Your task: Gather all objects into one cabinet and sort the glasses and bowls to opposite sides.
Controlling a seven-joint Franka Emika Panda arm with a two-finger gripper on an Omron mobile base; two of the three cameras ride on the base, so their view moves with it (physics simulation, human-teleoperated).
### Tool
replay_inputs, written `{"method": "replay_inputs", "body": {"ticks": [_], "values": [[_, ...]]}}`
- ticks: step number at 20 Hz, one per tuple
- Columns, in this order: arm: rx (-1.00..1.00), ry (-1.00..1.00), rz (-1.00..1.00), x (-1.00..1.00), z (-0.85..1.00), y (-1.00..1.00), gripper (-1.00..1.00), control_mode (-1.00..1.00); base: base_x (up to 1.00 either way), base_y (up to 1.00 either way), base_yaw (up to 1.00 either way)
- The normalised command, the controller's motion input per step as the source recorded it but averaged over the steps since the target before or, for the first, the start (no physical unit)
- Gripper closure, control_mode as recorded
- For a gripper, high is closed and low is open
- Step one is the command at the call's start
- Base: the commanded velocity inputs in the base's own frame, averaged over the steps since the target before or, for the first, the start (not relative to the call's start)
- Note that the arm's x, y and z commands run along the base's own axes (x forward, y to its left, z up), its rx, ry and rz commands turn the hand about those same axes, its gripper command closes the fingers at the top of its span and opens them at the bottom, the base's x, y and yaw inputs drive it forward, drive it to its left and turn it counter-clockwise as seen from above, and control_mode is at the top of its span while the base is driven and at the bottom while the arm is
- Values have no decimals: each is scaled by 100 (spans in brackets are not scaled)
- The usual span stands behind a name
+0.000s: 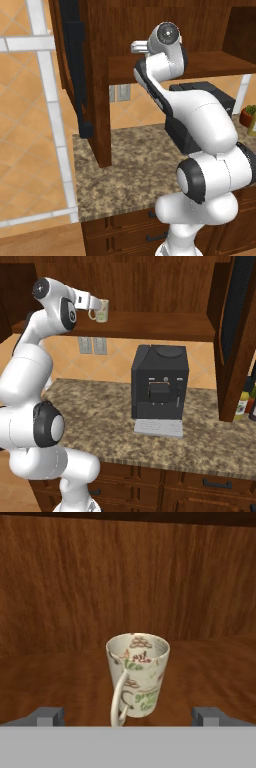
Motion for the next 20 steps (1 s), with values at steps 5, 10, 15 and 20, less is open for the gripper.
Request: {"method": "replay_inputs", "body": {"ticks": [5,10,15,20], "values": [[0,0,-15,11,0,0,-100,-100,0,0,0],[0,0,-5,10,0,7,-100,-100,0,0,0],[0,0,-7,20,-3,5,-100,-100,0,0,0],[0,2,-10,20,-16,0,-100,-100,0,0,0]]}}
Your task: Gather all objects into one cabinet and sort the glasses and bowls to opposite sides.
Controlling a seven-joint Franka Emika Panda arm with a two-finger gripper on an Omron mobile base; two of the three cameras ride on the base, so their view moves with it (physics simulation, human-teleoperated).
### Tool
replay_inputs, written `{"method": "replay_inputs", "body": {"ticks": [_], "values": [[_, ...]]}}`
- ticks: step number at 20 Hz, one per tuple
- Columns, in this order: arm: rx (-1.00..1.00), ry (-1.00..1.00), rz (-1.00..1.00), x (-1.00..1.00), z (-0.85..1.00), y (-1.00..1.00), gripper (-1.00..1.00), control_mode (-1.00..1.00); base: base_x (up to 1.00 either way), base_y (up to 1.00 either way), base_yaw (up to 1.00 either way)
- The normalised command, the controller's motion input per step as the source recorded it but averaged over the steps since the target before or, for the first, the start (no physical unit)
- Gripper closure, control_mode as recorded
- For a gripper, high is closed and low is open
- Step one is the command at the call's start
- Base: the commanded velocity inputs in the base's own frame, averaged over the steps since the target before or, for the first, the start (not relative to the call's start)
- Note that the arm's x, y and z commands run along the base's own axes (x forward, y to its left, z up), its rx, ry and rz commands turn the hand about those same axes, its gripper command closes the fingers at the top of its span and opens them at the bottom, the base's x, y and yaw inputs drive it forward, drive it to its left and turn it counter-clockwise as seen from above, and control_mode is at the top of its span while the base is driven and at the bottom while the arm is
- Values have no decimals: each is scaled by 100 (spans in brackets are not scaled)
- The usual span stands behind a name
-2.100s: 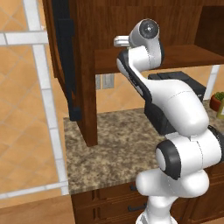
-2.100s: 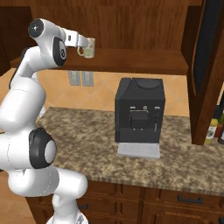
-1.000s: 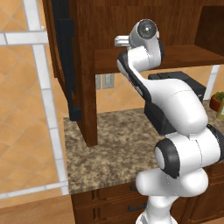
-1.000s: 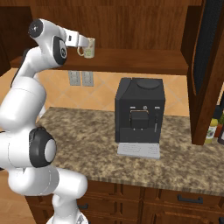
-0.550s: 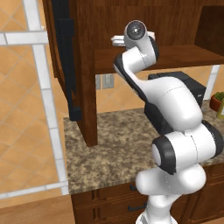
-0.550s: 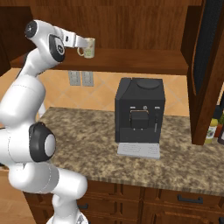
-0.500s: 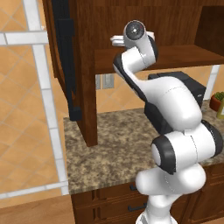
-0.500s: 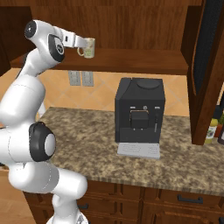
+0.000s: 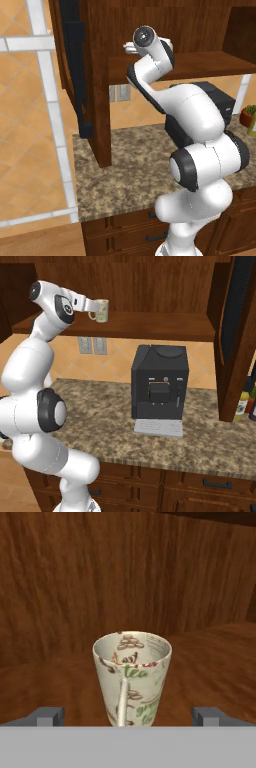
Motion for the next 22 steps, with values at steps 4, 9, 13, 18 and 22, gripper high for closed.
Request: {"method": "replay_inputs", "body": {"ticks": [4,9,13,18,22], "values": [[0,1,-10,11,-21,0,-100,-100,0,0,0],[0,0,-10,7,-17,0,-100,-100,0,0,0],[0,0,-8,19,-2,0,-100,-100,0,0,0],[0,1,-7,42,0,0,-100,-100,0,0,0],[0,0,-1,15,0,0,-100,-100,0,0,0]]}}
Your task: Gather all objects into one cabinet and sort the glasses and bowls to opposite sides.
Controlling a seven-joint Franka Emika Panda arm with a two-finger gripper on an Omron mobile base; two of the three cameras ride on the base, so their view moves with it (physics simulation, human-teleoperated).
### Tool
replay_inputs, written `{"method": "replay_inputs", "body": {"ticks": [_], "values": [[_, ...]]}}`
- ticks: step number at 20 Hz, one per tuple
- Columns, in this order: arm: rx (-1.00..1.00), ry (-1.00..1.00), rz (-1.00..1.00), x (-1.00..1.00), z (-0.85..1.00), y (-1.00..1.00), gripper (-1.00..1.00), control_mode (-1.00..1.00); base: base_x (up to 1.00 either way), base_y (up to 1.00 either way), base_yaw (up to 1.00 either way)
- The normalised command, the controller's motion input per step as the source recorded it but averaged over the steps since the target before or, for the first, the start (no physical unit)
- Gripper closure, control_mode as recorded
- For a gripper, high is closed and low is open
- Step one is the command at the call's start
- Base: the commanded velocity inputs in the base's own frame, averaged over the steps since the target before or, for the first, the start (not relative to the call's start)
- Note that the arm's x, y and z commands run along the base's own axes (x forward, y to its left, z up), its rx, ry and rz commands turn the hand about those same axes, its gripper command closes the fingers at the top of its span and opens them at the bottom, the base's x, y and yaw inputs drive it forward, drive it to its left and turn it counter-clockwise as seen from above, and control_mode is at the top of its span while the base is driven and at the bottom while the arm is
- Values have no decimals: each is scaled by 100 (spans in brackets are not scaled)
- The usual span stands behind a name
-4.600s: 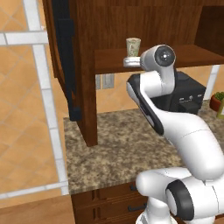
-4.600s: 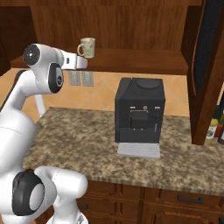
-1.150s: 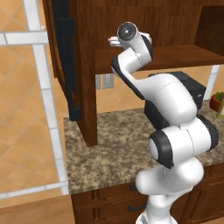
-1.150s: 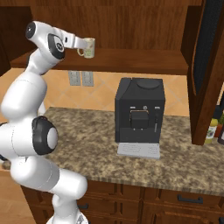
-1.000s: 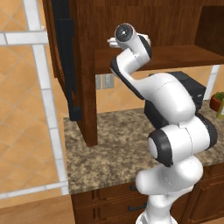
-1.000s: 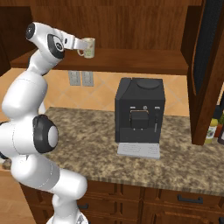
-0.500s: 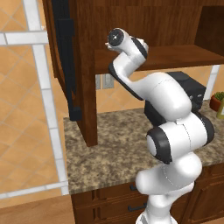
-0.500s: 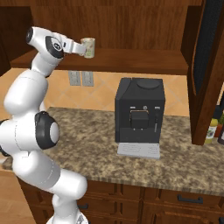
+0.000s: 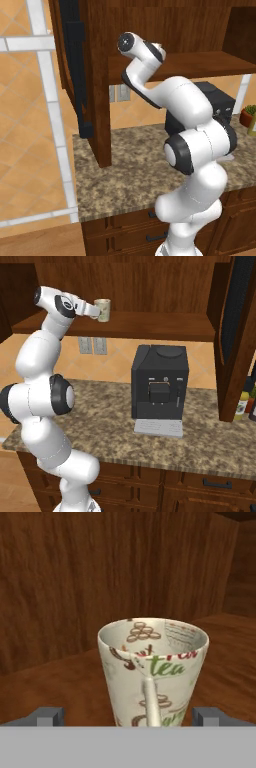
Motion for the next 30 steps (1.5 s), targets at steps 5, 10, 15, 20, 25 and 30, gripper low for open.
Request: {"method": "replay_inputs", "body": {"ticks": [5,10,15,20,25,30], "values": [[0,0,0,0,0,0,-100,-100,0,0,0],[0,0,0,0,0,0,100,-100,0,0,0],[0,0,0,0,0,0,100,-100,0,0,0],[0,0,0,0,0,0,100,-100,0,0,0],[0,0,0,0,0,0,100,-100,0,0,0],[0,0,0,-5,0,-2,100,-100,0,0,0]]}}
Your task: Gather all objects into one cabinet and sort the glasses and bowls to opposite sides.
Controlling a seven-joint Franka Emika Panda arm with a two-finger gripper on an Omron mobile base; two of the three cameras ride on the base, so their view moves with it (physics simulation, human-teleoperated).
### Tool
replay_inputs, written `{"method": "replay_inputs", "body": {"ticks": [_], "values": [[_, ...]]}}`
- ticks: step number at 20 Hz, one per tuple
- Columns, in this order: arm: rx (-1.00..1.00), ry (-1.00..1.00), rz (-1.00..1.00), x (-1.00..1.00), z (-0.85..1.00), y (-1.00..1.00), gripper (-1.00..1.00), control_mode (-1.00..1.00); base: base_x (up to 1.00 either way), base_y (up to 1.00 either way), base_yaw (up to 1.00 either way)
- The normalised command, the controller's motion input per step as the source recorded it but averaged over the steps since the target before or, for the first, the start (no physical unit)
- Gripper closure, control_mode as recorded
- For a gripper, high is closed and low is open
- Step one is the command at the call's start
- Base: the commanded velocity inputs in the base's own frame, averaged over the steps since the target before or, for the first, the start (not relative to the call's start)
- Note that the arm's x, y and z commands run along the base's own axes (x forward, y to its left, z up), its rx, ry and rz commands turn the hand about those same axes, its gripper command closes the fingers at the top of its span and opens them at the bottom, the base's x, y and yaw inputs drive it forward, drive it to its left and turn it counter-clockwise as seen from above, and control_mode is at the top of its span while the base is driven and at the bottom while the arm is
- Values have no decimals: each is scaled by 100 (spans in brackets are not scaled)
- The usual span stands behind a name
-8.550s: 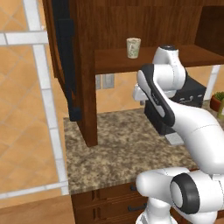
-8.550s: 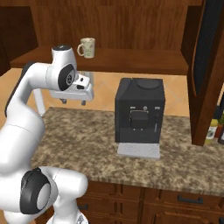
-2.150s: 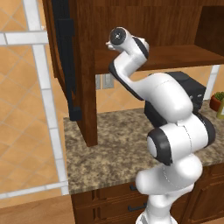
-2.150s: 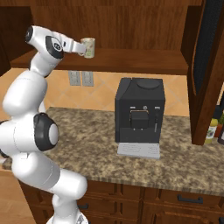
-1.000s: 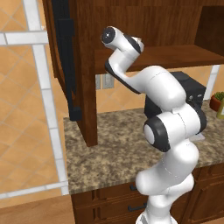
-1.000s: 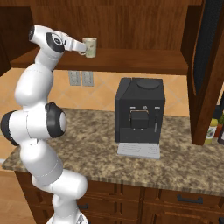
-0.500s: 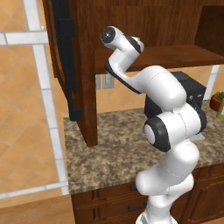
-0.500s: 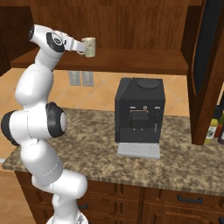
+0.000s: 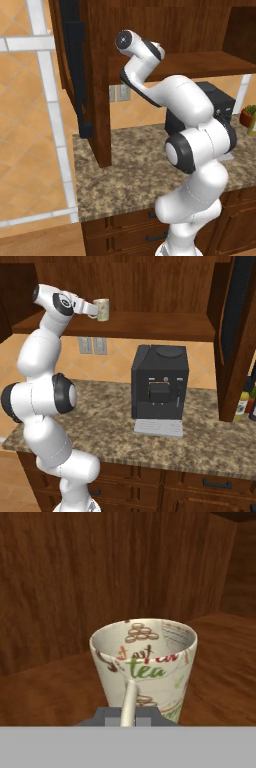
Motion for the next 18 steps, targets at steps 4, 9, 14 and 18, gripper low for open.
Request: {"method": "replay_inputs", "body": {"ticks": [4,9,14,18], "values": [[0,0,-2,-35,0,-37,100,-100,0,0,0],[0,-3,-3,-44,3,-50,100,-100,0,0,0],[1,-14,0,-49,18,-43,100,-100,0,0,0],[0,-22,0,-51,26,-24,100,-100,0,0,0]]}}
